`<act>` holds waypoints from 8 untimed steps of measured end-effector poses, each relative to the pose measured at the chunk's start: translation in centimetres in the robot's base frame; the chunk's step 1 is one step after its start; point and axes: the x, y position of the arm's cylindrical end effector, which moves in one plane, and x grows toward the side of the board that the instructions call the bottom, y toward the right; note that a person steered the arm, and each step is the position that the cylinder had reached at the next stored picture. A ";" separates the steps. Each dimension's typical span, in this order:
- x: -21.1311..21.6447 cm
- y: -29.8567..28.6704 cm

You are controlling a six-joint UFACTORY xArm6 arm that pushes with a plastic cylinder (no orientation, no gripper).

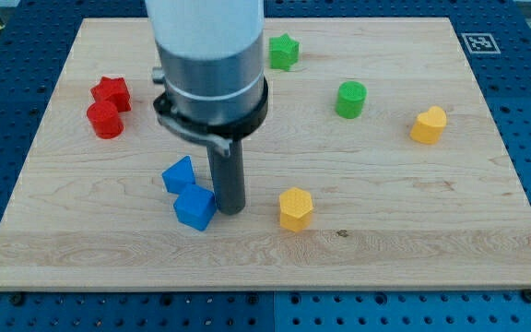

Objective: Adjust the blue blocks together

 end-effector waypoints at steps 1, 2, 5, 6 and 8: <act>4.1 -0.1; 5.5 -4.0; -0.2 -5.6; -1.2 -5.6; -1.1 -8.8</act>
